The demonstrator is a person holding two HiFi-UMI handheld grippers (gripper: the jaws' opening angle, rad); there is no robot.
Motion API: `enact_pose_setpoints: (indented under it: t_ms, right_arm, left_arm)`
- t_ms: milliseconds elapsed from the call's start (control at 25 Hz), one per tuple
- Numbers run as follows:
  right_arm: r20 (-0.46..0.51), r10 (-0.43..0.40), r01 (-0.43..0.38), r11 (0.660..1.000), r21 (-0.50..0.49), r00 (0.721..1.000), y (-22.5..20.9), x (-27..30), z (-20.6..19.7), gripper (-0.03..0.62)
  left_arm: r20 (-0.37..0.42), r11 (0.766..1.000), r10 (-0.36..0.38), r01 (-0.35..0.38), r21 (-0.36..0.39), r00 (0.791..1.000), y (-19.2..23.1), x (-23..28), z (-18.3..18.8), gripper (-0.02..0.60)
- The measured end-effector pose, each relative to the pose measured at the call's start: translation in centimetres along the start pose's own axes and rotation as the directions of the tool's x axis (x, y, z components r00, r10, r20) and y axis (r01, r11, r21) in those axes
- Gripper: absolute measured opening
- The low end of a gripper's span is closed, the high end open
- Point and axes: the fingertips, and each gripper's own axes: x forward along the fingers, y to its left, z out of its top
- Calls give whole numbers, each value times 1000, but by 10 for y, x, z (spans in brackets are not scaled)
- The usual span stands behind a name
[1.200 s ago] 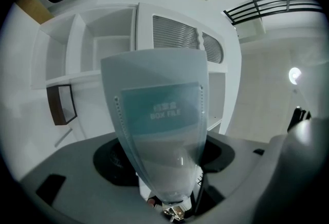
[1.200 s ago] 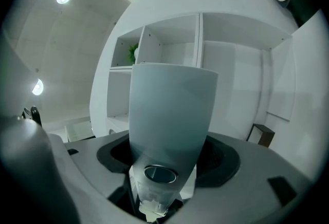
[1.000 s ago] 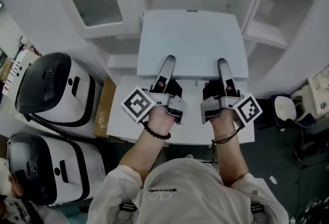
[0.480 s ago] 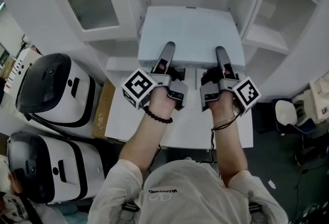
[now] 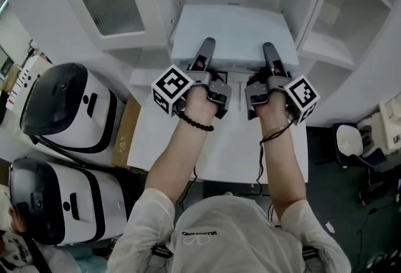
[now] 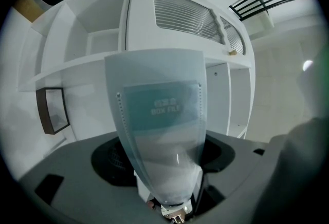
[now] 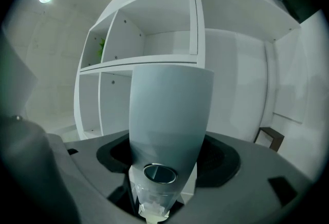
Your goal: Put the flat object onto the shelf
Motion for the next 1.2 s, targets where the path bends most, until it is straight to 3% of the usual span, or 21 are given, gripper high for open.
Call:
enact_pose_setpoints:
  t_ms: [520,880,1200]
  right_arm:
    - [-15,-23,23,1000,2,1000,-9,32,11,334]
    - [-60,-7,6,1000,-25,998,-10,44,10,347]
    - [-54,106,-109,993,-47,993,2,14,5,362]
  left_arm:
    - [15,1000,18,-18,5,1000,6,30,9,322]
    - [52,999,-34,34,11,998,7,41,16,350]
    - [62,996,-82,80,45,995,8,16,17,390]
